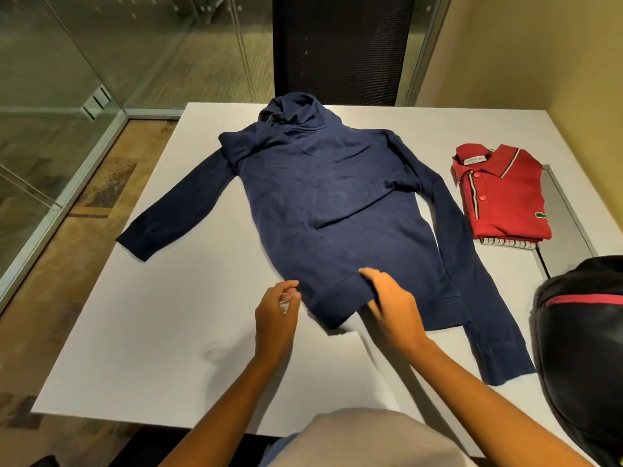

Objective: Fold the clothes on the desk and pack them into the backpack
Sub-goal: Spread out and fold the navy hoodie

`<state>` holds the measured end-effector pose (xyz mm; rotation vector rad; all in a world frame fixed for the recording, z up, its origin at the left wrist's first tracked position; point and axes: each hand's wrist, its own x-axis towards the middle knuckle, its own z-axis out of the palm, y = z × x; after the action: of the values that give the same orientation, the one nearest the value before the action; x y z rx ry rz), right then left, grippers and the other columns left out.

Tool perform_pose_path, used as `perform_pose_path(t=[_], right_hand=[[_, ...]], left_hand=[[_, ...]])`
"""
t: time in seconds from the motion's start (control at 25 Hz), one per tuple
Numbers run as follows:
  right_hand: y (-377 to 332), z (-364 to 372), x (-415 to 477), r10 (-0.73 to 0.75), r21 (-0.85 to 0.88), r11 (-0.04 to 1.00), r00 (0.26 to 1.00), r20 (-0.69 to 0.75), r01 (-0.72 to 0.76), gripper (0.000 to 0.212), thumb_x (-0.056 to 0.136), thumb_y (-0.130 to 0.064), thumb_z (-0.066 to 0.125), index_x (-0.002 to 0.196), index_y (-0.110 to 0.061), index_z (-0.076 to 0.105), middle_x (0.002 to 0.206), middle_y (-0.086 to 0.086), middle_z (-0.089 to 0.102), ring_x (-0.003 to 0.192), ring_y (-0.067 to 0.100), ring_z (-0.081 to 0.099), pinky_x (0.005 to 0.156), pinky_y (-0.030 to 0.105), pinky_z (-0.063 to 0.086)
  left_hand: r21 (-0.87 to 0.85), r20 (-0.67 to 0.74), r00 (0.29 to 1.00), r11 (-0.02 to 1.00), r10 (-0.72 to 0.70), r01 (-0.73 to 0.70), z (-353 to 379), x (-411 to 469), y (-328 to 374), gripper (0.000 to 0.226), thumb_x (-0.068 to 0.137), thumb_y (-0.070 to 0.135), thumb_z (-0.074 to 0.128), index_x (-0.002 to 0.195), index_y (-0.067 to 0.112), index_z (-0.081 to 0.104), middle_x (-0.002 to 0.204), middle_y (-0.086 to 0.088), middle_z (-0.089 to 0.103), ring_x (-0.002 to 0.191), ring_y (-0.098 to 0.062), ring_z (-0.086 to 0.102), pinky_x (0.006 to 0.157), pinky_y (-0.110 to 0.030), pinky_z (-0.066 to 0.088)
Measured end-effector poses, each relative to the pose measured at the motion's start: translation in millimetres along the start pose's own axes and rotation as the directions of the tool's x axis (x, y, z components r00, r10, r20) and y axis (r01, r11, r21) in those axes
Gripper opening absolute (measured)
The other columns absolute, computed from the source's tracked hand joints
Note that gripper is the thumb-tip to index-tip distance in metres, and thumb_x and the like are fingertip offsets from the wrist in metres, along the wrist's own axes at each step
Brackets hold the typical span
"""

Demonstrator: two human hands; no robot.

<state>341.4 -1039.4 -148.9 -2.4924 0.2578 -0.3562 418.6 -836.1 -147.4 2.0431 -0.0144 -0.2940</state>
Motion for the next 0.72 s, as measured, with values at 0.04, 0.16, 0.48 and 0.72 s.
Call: perform_pose_path(t=[0.04, 0.16, 0.48, 0.72], right_hand=[[0.1, -8.5, 5.0, 0.023, 0.043, 0.999, 0.999, -0.030, -0.022, 0.035, 0.092, -0.010, 0.059, 0.126, -0.014, 0.056, 0.111, 0.005, 0.065, 0.094, 0.024, 0.065, 0.077, 0.036, 0.053], [-5.4, -19.7, 17.3, 0.006, 0.067, 0.998, 0.997, -0.079, 0.000, 0.032, 0.090, -0.004, 0.062, 0.122, -0.009, 0.060, 0.114, 0.006, 0.066, 0.097, 0.023, 0.065, 0.083, 0.029, 0.051], [-25.4, -30.6, 38.8, -0.070, 0.075, 0.994, 0.985, -0.156, 0.083, 0.029, 0.086, 0.000, 0.064, 0.114, -0.007, 0.062, 0.106, 0.007, 0.067, 0.092, 0.017, 0.061, 0.080, 0.016, 0.045], [-29.1, -36.7, 45.8, -0.073, 0.082, 0.992, 0.976, -0.204, 0.092, 0.022, 0.086, -0.003, 0.066, 0.108, -0.007, 0.063, 0.101, 0.005, 0.068, 0.087, 0.013, 0.061, 0.078, 0.010, 0.043]], left_hand=[[0.012, 0.068, 0.994, 0.996, 0.083, -0.084, 1.6, -4.9, -5.3, 0.035, 0.090, 0.028, 0.066, 0.122, 0.015, 0.058, 0.118, 0.002, 0.060, 0.105, -0.014, 0.059, 0.078, -0.006, 0.044], [0.081, 0.225, 0.968, 0.987, 0.115, -0.136, 21.4, -21.6, -13.6, 0.073, 0.070, 0.046, 0.081, 0.128, 0.020, 0.045, 0.121, 0.011, 0.046, 0.105, -0.009, 0.052, 0.084, -0.017, 0.048], [0.150, -0.041, 0.992, 0.983, 0.116, -0.109, 69.4, -5.8, 0.9, 0.070, 0.064, 0.046, 0.086, 0.112, 0.014, 0.046, 0.103, 0.004, 0.044, 0.092, -0.017, 0.050, 0.078, -0.029, 0.052], [-0.223, 0.375, 0.801, 0.793, -0.466, 0.566, 86.4, 11.4, 18.8, 0.091, 0.070, 0.047, 0.082, 0.137, 0.013, 0.031, 0.127, -0.016, 0.058, 0.103, -0.033, 0.065, 0.083, -0.045, 0.058]])
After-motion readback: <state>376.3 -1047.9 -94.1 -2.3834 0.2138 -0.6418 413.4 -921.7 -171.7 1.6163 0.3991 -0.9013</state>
